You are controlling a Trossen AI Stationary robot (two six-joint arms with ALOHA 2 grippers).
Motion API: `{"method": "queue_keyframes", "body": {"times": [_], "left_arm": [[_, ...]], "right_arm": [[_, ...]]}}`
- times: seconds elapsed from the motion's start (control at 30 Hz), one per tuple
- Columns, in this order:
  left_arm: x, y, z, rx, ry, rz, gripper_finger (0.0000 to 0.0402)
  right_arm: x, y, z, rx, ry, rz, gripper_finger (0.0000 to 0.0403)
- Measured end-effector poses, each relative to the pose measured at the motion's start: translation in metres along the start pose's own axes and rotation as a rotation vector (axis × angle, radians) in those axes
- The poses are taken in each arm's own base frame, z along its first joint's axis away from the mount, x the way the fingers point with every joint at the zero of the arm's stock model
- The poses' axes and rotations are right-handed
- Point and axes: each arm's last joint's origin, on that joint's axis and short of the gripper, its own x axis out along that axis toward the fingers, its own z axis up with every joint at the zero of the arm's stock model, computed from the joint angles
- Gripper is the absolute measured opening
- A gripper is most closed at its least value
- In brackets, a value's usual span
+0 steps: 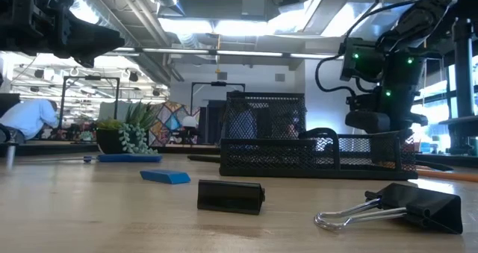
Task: Pick and place office supplies into organizer
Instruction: Put the right black pen into the black desk organizer
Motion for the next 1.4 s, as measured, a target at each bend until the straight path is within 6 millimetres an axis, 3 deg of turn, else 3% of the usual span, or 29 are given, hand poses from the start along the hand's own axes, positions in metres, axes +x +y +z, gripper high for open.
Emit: {"method": "queue_keyframes", "body": {"times": [0.17, 0.83, 1.07, 1.4], "left_arm": [[0.000, 0.000, 0.000, 0.000, 0.000, 0.000, 0.0111], [0.000, 0.000, 0.000, 0.000, 0.000, 0.000, 0.0111], [0.000, 0.000, 0.000, 0.000, 0.000, -0.001, 0.0111], [0.000, 0.000, 0.000, 0.000, 0.000, 0.000, 0.0111]], "right_arm": [[-0.007, 0.003, 0.007, -0.002, -0.004, 0.000, 0.0125], [-0.007, -0.001, 0.004, -0.021, 0.003, -0.071, 0.0125], [-0.005, -0.013, 0.004, 0.021, 0.064, -0.139, 0.0125], [0.010, -0.027, -0.002, 0.069, 0.093, -0.105, 0.0125]]}}
